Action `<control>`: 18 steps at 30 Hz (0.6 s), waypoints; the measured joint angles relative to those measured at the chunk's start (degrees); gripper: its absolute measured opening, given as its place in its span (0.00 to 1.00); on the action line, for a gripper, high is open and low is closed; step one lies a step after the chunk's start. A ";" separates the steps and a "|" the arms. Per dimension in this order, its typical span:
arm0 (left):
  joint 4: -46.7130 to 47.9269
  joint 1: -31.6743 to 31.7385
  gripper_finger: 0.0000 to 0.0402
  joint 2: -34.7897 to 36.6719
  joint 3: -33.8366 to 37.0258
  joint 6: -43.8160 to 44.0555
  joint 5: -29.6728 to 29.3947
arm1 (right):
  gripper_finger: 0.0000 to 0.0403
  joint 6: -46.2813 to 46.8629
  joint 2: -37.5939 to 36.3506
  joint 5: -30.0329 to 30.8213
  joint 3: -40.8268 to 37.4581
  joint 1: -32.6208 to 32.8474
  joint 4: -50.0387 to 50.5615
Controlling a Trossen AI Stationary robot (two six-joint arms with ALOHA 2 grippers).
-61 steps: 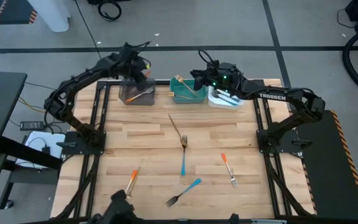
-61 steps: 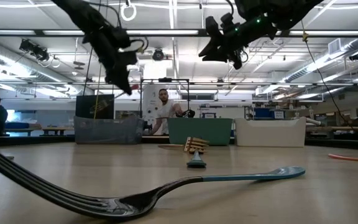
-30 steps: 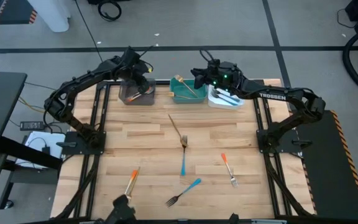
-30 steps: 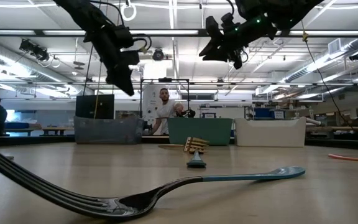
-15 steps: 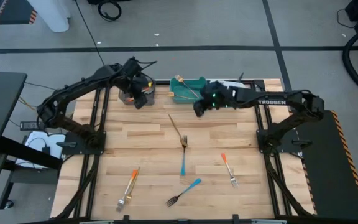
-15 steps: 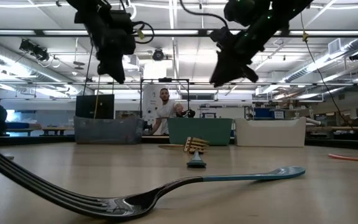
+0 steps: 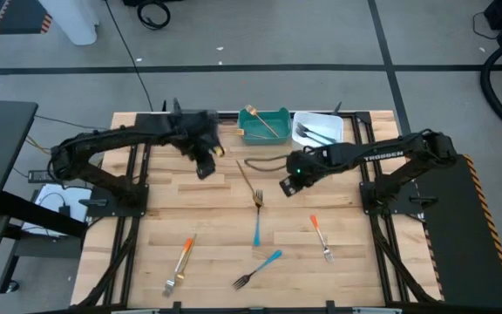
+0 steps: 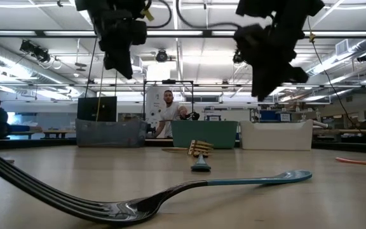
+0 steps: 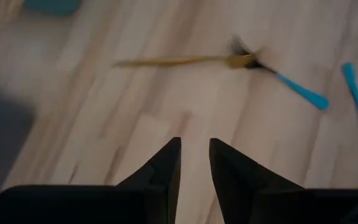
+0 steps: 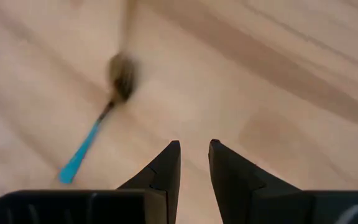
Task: Sort silverware by color (type)
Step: Put the top gold fork into the green bin
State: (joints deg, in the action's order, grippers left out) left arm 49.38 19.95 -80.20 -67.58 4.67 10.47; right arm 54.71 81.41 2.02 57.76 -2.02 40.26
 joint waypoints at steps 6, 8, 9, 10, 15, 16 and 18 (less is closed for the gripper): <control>-14.89 -6.44 0.23 -0.07 5.88 3.19 -0.35 | 0.23 -13.18 0.41 1.03 0.00 3.61 -17.63; -17.67 -7.71 0.23 -0.07 6.74 5.45 -0.47 | 0.23 -17.49 1.23 1.30 0.00 3.98 -22.79; -18.84 -8.26 0.23 -0.07 7.06 6.23 -0.50 | 0.23 -19.63 2.15 2.16 0.00 4.07 -24.65; -20.00 -8.74 0.23 -0.07 7.18 6.99 -0.52 | 0.23 -21.52 3.26 3.33 0.04 4.11 -27.42; -21.63 -10.17 0.23 -0.04 7.18 9.72 -1.82 | 0.23 -24.28 11.25 3.08 -0.02 3.52 -33.12; -21.35 -10.16 0.23 -0.04 7.18 9.70 -1.90 | 0.23 -24.34 12.36 2.34 -0.02 3.50 -34.46; -20.57 -9.72 0.23 -0.04 7.18 9.70 -2.61 | 0.23 -24.74 14.56 1.57 0.00 3.75 -37.28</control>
State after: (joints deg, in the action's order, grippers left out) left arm 28.81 10.23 -80.25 -60.40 14.37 7.87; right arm 29.97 95.96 3.59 57.75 1.73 2.97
